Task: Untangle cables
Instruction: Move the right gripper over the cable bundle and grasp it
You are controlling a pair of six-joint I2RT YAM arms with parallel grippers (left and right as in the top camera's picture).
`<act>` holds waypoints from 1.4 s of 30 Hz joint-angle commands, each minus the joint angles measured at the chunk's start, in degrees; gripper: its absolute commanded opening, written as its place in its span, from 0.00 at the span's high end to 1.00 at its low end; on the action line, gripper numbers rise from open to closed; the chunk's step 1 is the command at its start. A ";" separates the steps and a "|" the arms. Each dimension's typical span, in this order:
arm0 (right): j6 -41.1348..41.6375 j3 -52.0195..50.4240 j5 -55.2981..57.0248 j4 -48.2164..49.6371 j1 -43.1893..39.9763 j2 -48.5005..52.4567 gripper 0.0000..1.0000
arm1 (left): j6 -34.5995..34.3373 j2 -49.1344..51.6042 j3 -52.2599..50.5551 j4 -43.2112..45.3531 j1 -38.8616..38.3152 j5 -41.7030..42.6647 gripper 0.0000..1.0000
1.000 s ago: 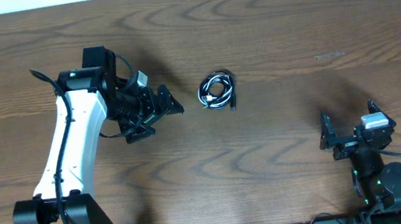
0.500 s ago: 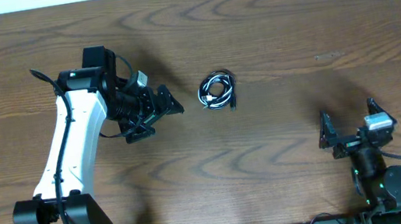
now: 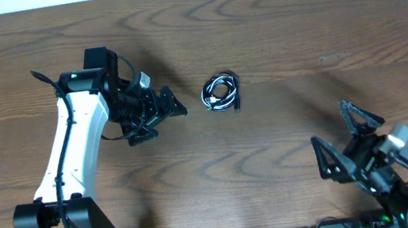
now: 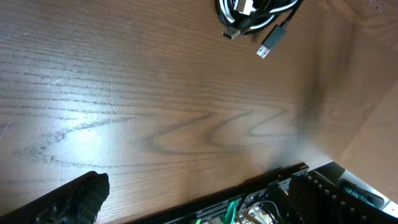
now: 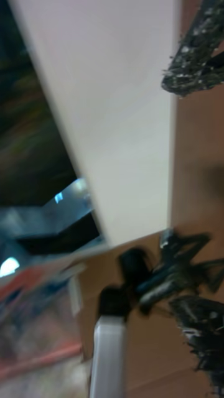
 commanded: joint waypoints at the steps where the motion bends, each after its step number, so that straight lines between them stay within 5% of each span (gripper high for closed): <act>1: 3.23 3.41 0.44 3.23 -0.37 -0.28 0.01 | -0.11 0.37 0.85 -0.17 -0.07 0.50 0.02; 6: -7.28 15.58 3.78 -8.31 -0.37 0.31 0.01 | -0.11 0.37 0.85 -0.20 -0.07 0.50 0.02; 12: -25.29 36.48 4.85 -45.59 -0.37 9.01 0.01 | -0.11 0.37 0.85 -0.20 -0.07 0.50 0.02; 22: -30.71 58.49 3.45 -75.21 -0.35 35.06 0.01 | -0.11 0.37 0.85 -0.20 -0.07 0.50 0.02; 32: -27.47 64.72 -10.19 -80.89 -0.35 52.33 0.01 | -0.09 0.37 0.85 -0.20 -0.07 0.50 0.02; 42: -23.56 64.57 -11.82 -81.42 -0.22 61.35 0.01 | -0.09 0.37 0.85 -0.20 -0.07 0.52 0.02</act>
